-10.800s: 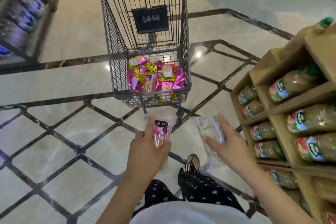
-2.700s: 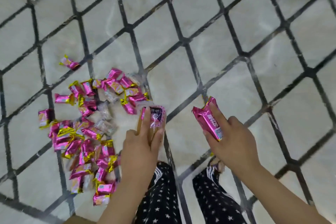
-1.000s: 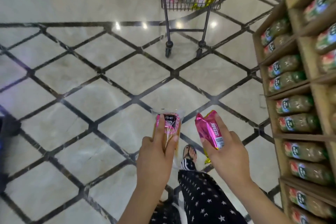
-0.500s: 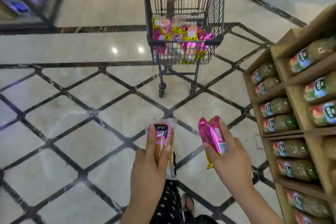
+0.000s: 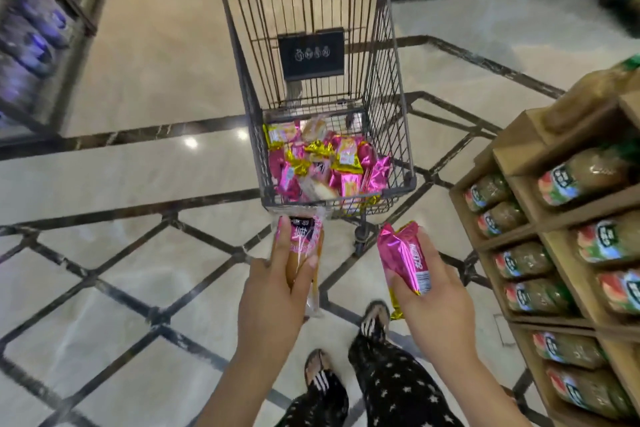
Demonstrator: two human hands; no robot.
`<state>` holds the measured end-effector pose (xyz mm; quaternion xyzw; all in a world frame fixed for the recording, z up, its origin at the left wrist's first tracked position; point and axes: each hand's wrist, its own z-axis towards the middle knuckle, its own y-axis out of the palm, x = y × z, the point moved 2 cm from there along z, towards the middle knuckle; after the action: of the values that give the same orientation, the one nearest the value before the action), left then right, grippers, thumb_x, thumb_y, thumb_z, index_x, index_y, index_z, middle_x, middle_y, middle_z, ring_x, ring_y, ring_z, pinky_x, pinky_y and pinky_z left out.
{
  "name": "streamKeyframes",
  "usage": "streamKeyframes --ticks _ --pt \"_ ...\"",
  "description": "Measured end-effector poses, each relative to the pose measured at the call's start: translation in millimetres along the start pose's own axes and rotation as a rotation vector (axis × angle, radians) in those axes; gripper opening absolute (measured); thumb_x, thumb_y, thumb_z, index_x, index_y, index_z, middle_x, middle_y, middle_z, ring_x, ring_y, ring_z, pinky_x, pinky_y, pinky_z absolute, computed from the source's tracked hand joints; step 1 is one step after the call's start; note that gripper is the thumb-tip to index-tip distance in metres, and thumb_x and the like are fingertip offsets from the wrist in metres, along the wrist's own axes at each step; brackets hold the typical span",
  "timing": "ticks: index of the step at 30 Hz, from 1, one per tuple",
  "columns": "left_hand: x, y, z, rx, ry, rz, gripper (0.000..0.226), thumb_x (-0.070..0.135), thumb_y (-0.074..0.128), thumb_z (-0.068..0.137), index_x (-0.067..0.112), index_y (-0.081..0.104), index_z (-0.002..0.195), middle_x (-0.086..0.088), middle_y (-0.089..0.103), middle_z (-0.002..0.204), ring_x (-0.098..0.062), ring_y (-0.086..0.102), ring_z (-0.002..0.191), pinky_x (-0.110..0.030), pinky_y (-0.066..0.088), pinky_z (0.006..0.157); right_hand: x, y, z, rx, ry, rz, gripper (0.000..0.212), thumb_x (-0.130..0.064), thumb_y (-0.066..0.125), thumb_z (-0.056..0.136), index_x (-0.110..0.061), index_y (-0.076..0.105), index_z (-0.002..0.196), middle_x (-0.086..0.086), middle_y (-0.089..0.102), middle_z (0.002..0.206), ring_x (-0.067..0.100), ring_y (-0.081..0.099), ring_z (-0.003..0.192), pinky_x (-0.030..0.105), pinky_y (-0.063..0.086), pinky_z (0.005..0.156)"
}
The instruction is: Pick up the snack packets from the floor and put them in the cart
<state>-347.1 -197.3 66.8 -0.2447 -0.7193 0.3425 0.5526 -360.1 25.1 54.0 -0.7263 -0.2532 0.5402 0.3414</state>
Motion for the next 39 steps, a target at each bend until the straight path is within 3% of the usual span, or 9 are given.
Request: streamKeyframes --ticks 10,13,17,23,28,30,33,35,39 --pt "43 40 142 -0.019 -0.056 -0.016 0.067 0.072 0.024 0.088 0.057 -0.006 0.147 0.002 0.049 0.084 -0.019 0.052 0.083 -0.03 0.04 0.061 -29 -8 169 -0.087 -0.042 -0.032 0.073 -0.052 0.062 0.086 -0.05 0.023 0.148 -0.003 0.051 0.094 0.015 0.048 0.083 0.03 0.038 0.066" --pt "55 50 183 -0.014 -0.095 0.021 0.068 0.073 0.021 0.088 0.058 -0.011 0.147 -0.012 0.058 0.096 -0.028 0.057 0.094 -0.036 0.049 0.072 -39 -6 214 -0.205 -0.087 -0.095 0.074 -0.056 0.053 0.09 -0.054 0.009 0.149 -0.003 0.048 0.095 0.015 0.046 0.083 0.031 0.037 0.066" --pt "64 58 223 -0.031 -0.145 0.05 0.07 0.075 0.017 0.086 0.057 -0.014 0.147 -0.017 0.059 0.1 -0.025 0.056 0.079 -0.034 0.044 0.065 -48 12 259 -0.355 -0.113 -0.199 0.075 -0.062 0.042 0.093 -0.053 -0.006 0.149 0.003 0.05 0.101 0.023 0.057 0.088 0.032 0.042 0.066" --pt "59 71 262 -0.153 -0.215 0.131 0.074 0.072 0.012 0.082 0.052 -0.01 0.15 -0.008 0.057 0.105 -0.022 0.057 0.087 -0.03 0.046 0.069 -61 41 290 -0.409 -0.042 -0.214 0.076 -0.061 0.041 0.094 -0.051 -0.012 0.148 0.006 0.05 0.107 0.025 0.061 0.093 0.03 0.041 0.067" --pt "52 73 303 -0.259 -0.184 0.119 0.075 0.069 0.02 0.086 0.047 -0.004 0.153 0.001 0.051 0.085 -0.02 0.052 0.079 -0.032 0.044 0.066 -64 63 308 -0.368 0.026 -0.158 0.08 -0.065 0.04 0.093 -0.056 -0.022 0.142 0.011 0.055 0.112 0.029 0.06 0.098 0.033 0.049 0.077" --pt "47 75 319 -0.284 -0.2 0.144 0.079 0.075 0.014 0.081 0.048 -0.009 0.152 -0.014 0.058 0.112 -0.028 0.059 0.097 -0.038 0.051 0.081 -64 72 314 -0.44 0.101 -0.205 0.087 -0.074 0.036 0.088 -0.052 -0.028 0.142 0.017 0.052 0.127 0.033 0.058 0.11 0.038 0.05 0.087" --pt "42 80 338 -0.394 -0.277 0.319 0.084 0.079 0.016 0.083 0.044 -0.02 0.151 -0.022 0.006 0.162 -0.042 0.018 0.147 -0.057 0.024 0.114 -56 82 315 -0.555 0.301 -0.275 0.099 -0.082 0.035 0.082 -0.042 -0.032 0.143 0.024 0.031 0.15 0.037 0.042 0.133 0.045 0.042 0.102" --pt "42 79 344 -0.452 -0.259 0.347 0.088 0.077 0.025 0.086 0.04 -0.021 0.152 -0.02 -0.007 0.163 -0.041 0.004 0.15 -0.057 0.014 0.117 -51 82 309 -0.547 0.347 -0.298 0.097 -0.078 0.036 0.085 -0.041 -0.029 0.146 0.024 0.028 0.152 0.037 0.037 0.135 0.045 0.042 0.103" --pt "43 82 348 -0.54 -0.042 0.476 0.084 0.069 0.028 0.094 0.032 -0.017 0.154 -0.022 -0.008 0.162 -0.039 0.002 0.15 -0.053 0.011 0.121 -43 69 283 -0.424 0.405 -0.308 0.092 -0.077 0.034 0.086 -0.035 -0.013 0.153 0.016 0.033 0.15 0.034 0.038 0.134 0.042 0.039 0.101"
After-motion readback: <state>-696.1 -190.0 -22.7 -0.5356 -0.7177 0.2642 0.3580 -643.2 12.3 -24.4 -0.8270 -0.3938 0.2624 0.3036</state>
